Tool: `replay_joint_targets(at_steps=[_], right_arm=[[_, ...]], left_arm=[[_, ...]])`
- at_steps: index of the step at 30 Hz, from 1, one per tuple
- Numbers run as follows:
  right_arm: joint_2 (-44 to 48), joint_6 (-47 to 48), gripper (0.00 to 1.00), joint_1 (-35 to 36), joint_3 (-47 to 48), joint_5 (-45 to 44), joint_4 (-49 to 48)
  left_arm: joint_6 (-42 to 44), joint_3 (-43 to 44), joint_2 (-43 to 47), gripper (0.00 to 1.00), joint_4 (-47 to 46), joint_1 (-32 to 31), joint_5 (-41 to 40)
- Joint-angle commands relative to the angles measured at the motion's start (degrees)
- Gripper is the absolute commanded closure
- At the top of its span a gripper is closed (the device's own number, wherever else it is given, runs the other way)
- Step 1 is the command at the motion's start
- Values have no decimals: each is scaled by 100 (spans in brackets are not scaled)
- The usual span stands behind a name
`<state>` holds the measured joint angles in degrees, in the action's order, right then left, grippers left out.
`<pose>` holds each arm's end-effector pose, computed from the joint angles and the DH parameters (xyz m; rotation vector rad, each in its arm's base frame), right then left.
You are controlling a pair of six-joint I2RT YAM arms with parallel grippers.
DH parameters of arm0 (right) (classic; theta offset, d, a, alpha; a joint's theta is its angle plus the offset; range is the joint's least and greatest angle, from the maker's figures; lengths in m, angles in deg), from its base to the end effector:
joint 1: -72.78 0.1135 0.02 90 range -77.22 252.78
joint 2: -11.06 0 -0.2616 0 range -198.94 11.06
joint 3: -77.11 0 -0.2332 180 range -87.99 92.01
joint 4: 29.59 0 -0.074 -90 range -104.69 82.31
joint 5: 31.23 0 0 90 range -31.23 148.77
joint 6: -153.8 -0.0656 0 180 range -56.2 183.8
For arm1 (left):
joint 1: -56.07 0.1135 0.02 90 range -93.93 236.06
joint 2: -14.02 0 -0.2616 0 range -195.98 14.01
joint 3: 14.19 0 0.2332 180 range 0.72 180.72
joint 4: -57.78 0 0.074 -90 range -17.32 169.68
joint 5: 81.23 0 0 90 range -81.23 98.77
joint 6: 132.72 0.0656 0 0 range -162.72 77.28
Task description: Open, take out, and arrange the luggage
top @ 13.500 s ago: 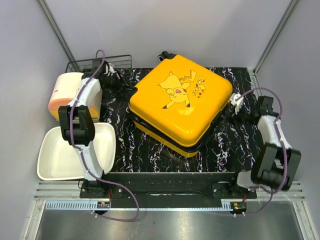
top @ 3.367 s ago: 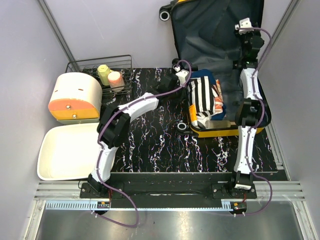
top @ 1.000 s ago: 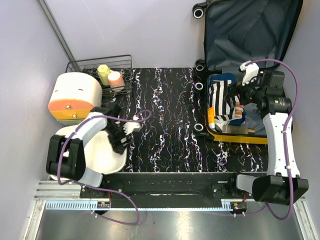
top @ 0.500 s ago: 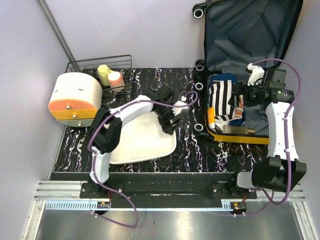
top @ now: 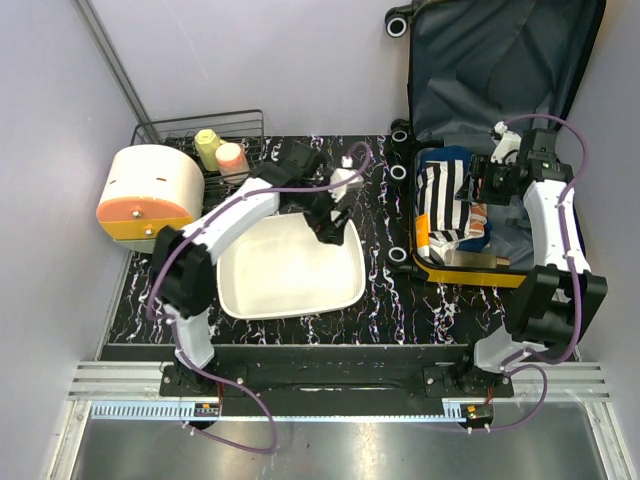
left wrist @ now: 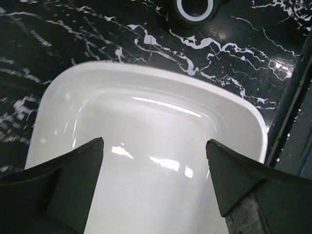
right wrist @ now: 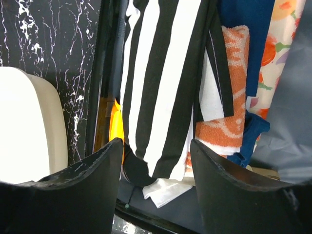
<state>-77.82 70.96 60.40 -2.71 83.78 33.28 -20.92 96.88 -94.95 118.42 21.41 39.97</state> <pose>0.3249 -0.0429 0.3162 -0.0756 2.3923 0.3805 0.3146 -0.2588 0.2585 1.3828 2.1518 -0.7879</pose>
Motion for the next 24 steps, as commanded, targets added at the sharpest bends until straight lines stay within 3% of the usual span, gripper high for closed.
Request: replay_joint_targets(at_steps=[1,7,13,20,24], right_arm=[[-208,-267,34,-19,367,39,-419],[-594,-171,24,-19,806,-234,-613],[-1077,-83,21,-19,1017,-85,-657],[-1430,-92,27,-10,1105,240,-666],[-1483,-118,40,-10,1114,425,-657]], left_arm=[[-247,-464,1192,10,-56,362,422],[-299,-853,1721,9,-47,495,413],[-370,-669,1677,9,84,547,228],[-448,-686,1545,9,111,609,237],[-510,-756,1536,9,102,635,281]])
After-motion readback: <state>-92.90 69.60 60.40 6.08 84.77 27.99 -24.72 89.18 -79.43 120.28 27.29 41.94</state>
